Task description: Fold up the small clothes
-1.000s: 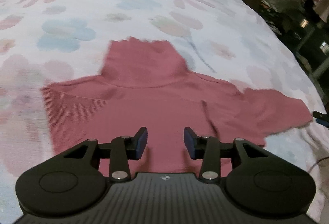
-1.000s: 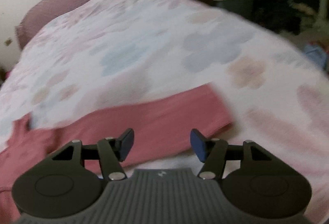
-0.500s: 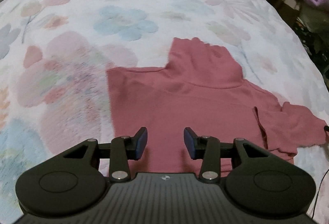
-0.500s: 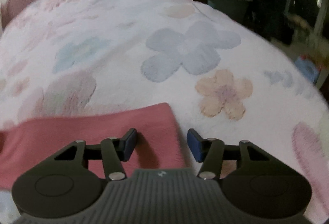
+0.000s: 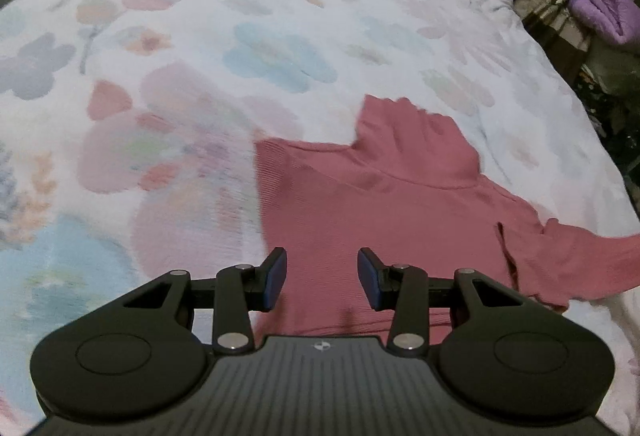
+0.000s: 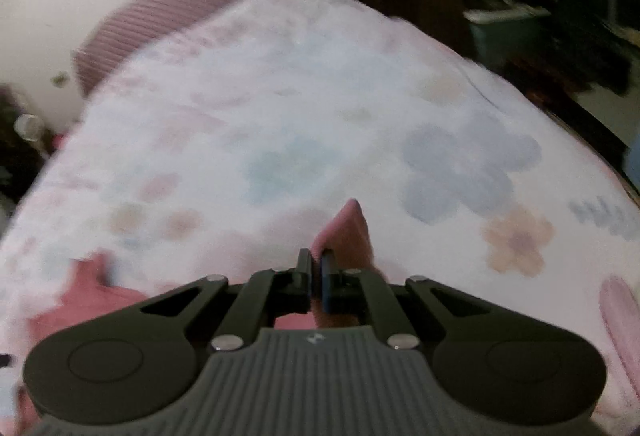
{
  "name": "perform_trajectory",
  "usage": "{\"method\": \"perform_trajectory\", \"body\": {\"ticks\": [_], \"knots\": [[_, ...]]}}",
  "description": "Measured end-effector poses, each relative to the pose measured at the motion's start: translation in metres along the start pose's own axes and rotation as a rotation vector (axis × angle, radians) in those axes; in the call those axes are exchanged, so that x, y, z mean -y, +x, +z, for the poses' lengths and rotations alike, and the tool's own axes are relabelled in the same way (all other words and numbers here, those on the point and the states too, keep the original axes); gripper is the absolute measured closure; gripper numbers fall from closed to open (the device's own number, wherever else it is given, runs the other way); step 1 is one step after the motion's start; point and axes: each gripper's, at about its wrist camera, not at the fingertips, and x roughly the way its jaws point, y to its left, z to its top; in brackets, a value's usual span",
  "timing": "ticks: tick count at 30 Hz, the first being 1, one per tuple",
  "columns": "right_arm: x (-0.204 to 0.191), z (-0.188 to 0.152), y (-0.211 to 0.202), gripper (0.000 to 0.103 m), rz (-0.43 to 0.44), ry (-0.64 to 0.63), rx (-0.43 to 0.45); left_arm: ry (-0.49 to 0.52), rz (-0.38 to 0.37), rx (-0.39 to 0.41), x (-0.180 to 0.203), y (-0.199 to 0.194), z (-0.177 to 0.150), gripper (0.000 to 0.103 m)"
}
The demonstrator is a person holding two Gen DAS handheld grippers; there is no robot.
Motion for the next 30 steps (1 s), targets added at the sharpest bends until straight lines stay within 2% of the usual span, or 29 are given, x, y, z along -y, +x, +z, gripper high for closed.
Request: {"method": "perform_trajectory", "body": {"ticks": [6, 9, 13, 19, 22, 30], "knots": [[-0.119, 0.04, -0.061, 0.103, 0.184, -0.076, 0.086, -0.018, -0.011, 0.047, -0.019, -0.025, 0.005, 0.055], [-0.182, 0.049, -0.072, 0.103, 0.24, -0.119, 0.073, -0.031, -0.034, 0.067, -0.027, -0.037, 0.006, 0.055], [-0.259, 0.045, -0.063, 0.103, 0.323, -0.127, 0.025, -0.035, -0.049, 0.073, -0.035, -0.045, 0.009, 0.055], [-0.367, 0.0, -0.02, 0.103, 0.434, -0.117, -0.074, -0.057, -0.1, 0.1, -0.052, -0.055, 0.017, 0.055], [-0.414, -0.039, 0.019, 0.103, 0.438, -0.149, -0.136, -0.077, -0.12, 0.105, -0.063, -0.056, 0.021, 0.055], [-0.464, -0.167, 0.144, 0.103, 0.423, -0.141, -0.367, -0.125, -0.195, 0.093, -0.085, -0.043, 0.018, 0.055]]}}
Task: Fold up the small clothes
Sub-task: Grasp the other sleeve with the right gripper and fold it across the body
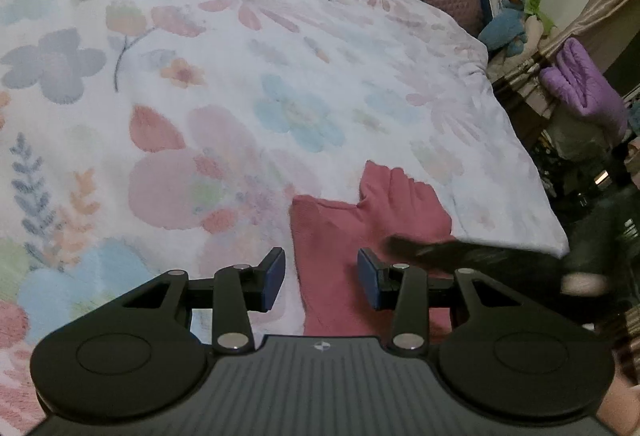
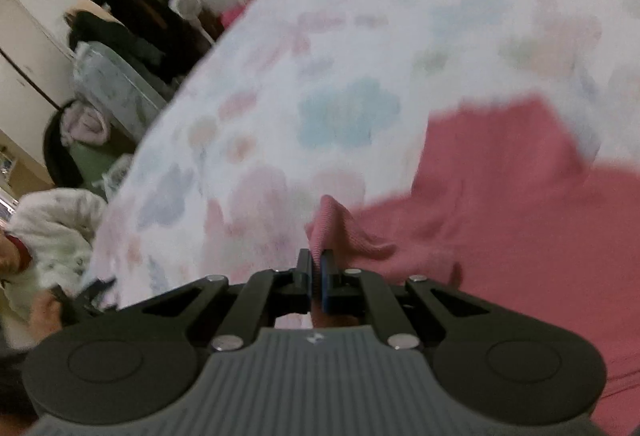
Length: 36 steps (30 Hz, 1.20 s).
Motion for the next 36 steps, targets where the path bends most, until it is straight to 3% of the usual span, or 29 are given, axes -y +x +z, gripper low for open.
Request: {"method": "perform_trajectory", "body": {"ticks": [4, 7, 10, 12, 15, 18, 23, 25, 27, 28, 29, 30, 34, 36], "knots": [[0.017, -0.026, 0.043, 0.098, 0.021, 0.063, -0.091, -0.018, 0.006, -0.027, -0.012, 0.012, -0.005, 0.055], [0.02, -0.029, 0.044, 0.096, 0.095, 0.089, -0.11, -0.031, 0.006, -0.032, -0.018, 0.018, -0.007, 0.055], [0.015, -0.015, 0.016, 0.062, 0.129, 0.031, -0.037, -0.026, -0.007, -0.044, -0.016, 0.029, -0.009, 0.055], [0.025, -0.006, -0.001, 0.064, 0.114, 0.028, -0.001, -0.022, -0.03, -0.063, -0.012, 0.041, -0.01, 0.055], [0.049, 0.001, -0.011, 0.064, 0.045, 0.06, -0.024, -0.026, -0.055, -0.082, -0.005, 0.06, -0.014, 0.055], [0.077, -0.002, -0.013, 0.064, -0.003, 0.115, -0.026, -0.022, -0.039, -0.093, -0.001, 0.079, -0.012, 0.055], [0.108, -0.011, -0.012, 0.067, 0.05, 0.209, -0.029, -0.072, -0.057, -0.119, -0.005, 0.112, -0.008, 0.056], [0.112, -0.011, -0.005, 0.071, 0.049, 0.203, -0.045, -0.081, -0.055, -0.122, -0.006, 0.121, -0.009, 0.071], [0.115, -0.009, 0.006, 0.076, 0.049, 0.195, -0.042, -0.056, -0.034, -0.112, -0.005, 0.125, -0.012, 0.093], [0.114, -0.009, 0.013, 0.083, 0.052, 0.195, -0.045, -0.036, -0.02, -0.099, -0.004, 0.126, -0.013, 0.098], [0.116, -0.009, 0.017, 0.099, 0.056, 0.194, -0.052, -0.025, -0.019, -0.088, -0.004, 0.125, -0.014, 0.1], [0.117, -0.01, 0.02, 0.103, 0.064, 0.187, -0.062, -0.022, -0.033, -0.078, -0.005, 0.124, -0.013, 0.101], [0.101, -0.009, 0.004, 0.103, 0.076, 0.077, 0.055, 0.024, -0.062, 0.014, -0.001, 0.112, -0.003, 0.101], [0.098, -0.006, 0.003, 0.103, 0.064, 0.053, 0.078, 0.038, -0.023, -0.015, -0.001, 0.117, 0.003, 0.101]]}}
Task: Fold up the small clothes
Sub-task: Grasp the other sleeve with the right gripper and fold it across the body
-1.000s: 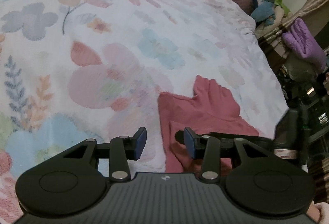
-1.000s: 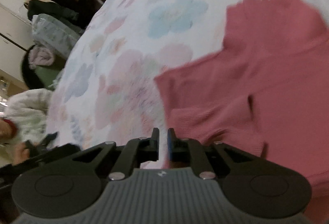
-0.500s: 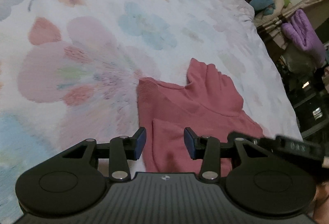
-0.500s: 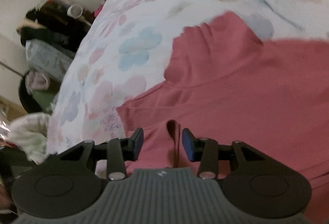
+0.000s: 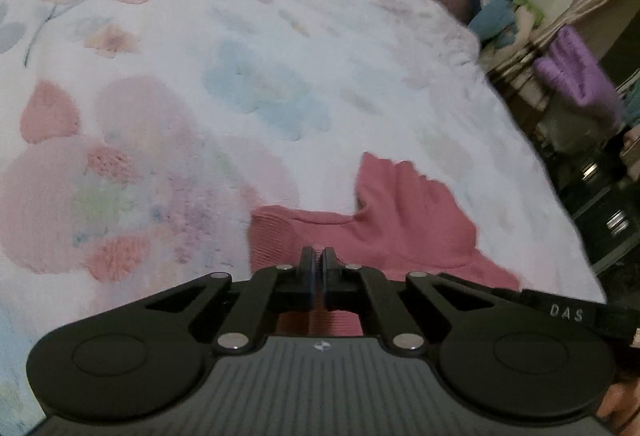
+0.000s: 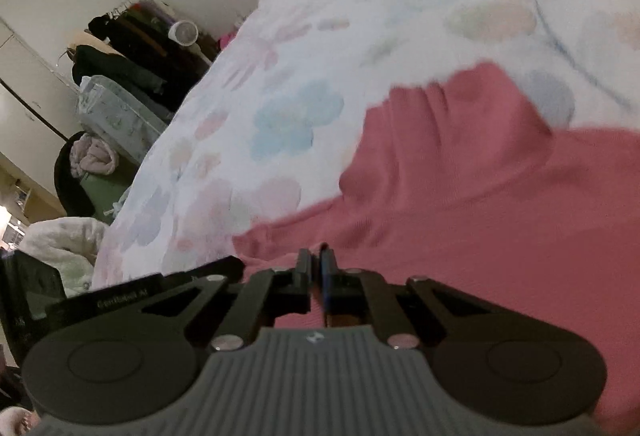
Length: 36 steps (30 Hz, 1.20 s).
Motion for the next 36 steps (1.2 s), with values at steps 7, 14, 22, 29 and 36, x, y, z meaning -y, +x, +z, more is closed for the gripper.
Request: {"method": "perform_trajectory", "body": {"ticks": [7, 14, 22, 29, 36], "knots": [[0.006, -0.013, 0.0, 0.096, -0.085, -0.051, -0.051, 0.01, 0.039, -0.042, -0.001, -0.012, -0.01, 0.074], [0.005, -0.025, -0.041, 0.068, 0.008, 0.006, -0.039, 0.2, -0.007, -0.011, 0.028, -0.05, -0.039, 0.063], [-0.002, -0.056, -0.023, 0.103, -0.035, 0.078, -0.07, 0.229, 0.105, -0.114, 0.034, -0.027, -0.056, 0.088], [-0.009, -0.077, -0.023, 0.103, -0.1, -0.033, -0.062, 0.311, 0.157, -0.152, 0.036, -0.018, -0.072, 0.088], [-0.002, -0.071, -0.105, 0.097, -0.188, -0.147, 0.122, 0.285, 0.139, -0.14, 0.032, -0.027, -0.069, 0.084]]}}
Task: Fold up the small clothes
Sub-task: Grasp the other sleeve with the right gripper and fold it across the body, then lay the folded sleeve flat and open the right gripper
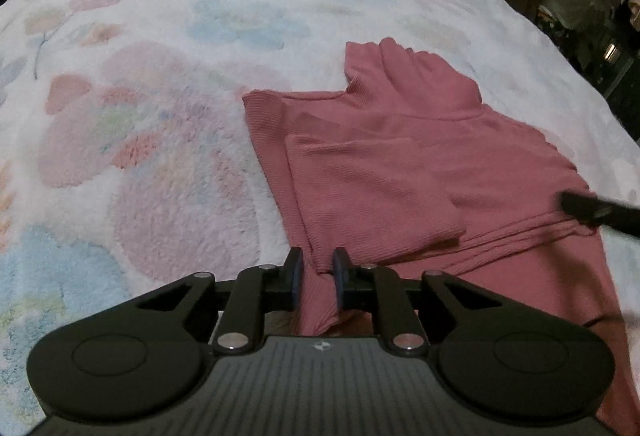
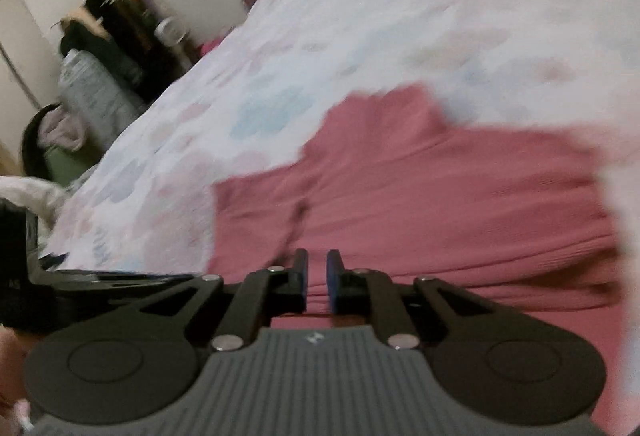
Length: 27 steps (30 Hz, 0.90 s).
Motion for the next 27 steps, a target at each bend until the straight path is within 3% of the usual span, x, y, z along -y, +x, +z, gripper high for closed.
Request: {"method": "perform_trajectory", "body": {"ticks": [4, 9, 11, 13, 16, 19, 24, 25, 27], "knots": [[0.051, -0.003, -0.049, 0.097, -0.185, -0.057, 0.06, 0.013, 0.013, -0.01, 0.004, 0.007, 0.0, 0.084], [0.113, -0.014, -0.067, 0.097, -0.355, -0.107, 0.009, 0.024, 0.034, -0.025, 0.007, 0.011, 0.0, 0.083], [0.126, -0.016, -0.065, 0.094, -0.332, -0.117, -0.006, 0.025, 0.043, -0.031, 0.009, 0.013, 0.0, 0.083], [0.127, -0.015, -0.059, 0.082, -0.308, -0.132, -0.005, 0.027, 0.051, -0.038, 0.01, 0.013, 0.001, 0.083], [0.126, -0.015, -0.046, 0.081, -0.291, -0.168, -0.025, 0.028, 0.059, -0.046, 0.011, 0.014, 0.002, 0.082], [0.125, -0.013, -0.028, 0.082, -0.339, -0.2, -0.055, 0.015, 0.062, -0.053, 0.009, 0.014, 0.003, 0.082], [0.122, -0.009, -0.023, 0.081, -0.29, -0.195, -0.024, 0.019, 0.077, -0.058, 0.012, 0.018, 0.004, 0.081], [0.12, -0.008, -0.023, 0.081, -0.294, -0.203, -0.009, 0.019, 0.083, -0.059, 0.013, 0.019, 0.004, 0.081], [0.121, -0.005, -0.02, 0.101, -0.304, -0.2, -0.018, 0.022, 0.09, -0.061, 0.015, 0.019, 0.004, 0.081]]}}
